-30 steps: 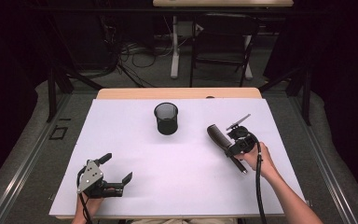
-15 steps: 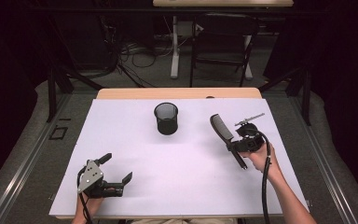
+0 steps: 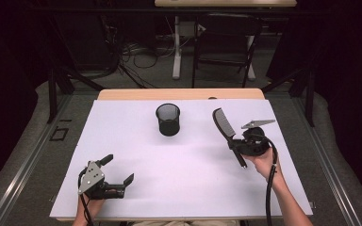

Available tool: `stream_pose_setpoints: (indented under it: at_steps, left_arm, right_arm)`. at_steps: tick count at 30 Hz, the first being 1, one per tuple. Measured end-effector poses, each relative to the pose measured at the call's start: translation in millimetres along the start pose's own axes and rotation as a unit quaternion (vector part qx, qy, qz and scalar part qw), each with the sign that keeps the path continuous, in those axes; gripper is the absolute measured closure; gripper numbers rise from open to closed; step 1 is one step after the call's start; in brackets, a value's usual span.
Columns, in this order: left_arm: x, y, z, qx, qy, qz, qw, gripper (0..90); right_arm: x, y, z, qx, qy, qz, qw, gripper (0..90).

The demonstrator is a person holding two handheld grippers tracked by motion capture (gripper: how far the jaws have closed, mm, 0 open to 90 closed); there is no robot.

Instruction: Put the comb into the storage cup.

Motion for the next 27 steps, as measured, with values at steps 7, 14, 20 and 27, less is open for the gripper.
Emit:
stream_pose_setpoints:
  at_steps: [7,14,20,27]
  left_arm:
    - [-0.9,-0.2,0.3,-0.002,-0.001,-0.003,1.0,0.2]
    - [-0.5,-1.1,0.6,-0.004,0.0,-0.001,1.0,0.2]
    - [-1.4,-0.3,0.3,-0.002,0.002,-0.002,1.0,0.2]
    - [-0.6,-0.3,0.4,-0.004,0.0,-0.001,1.0,0.2]
  right_arm:
    - [-1.2,5.3,-2.7,0.036,0.007,0.0,0.9993,72.8]
    - [1.4,11.4,-5.5,0.072,0.006,0.001,0.9974,72.8]
    - [-1.7,13.7,-8.5,0.085,0.014,0.004,0.9963,72.8]
    - [-7.9,13.2,-13.0,0.103,0.024,0.008,0.9944,72.8]
Point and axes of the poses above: each handheld gripper's, and its own axes: y roughly backward along the jaws, z roughly out of its underside, x roughly to its right, the point moved 9 cm from there along -y, roughly forward along the jaws, and after that the axes turned 11 degrees about -x, right-handed, at the moved point
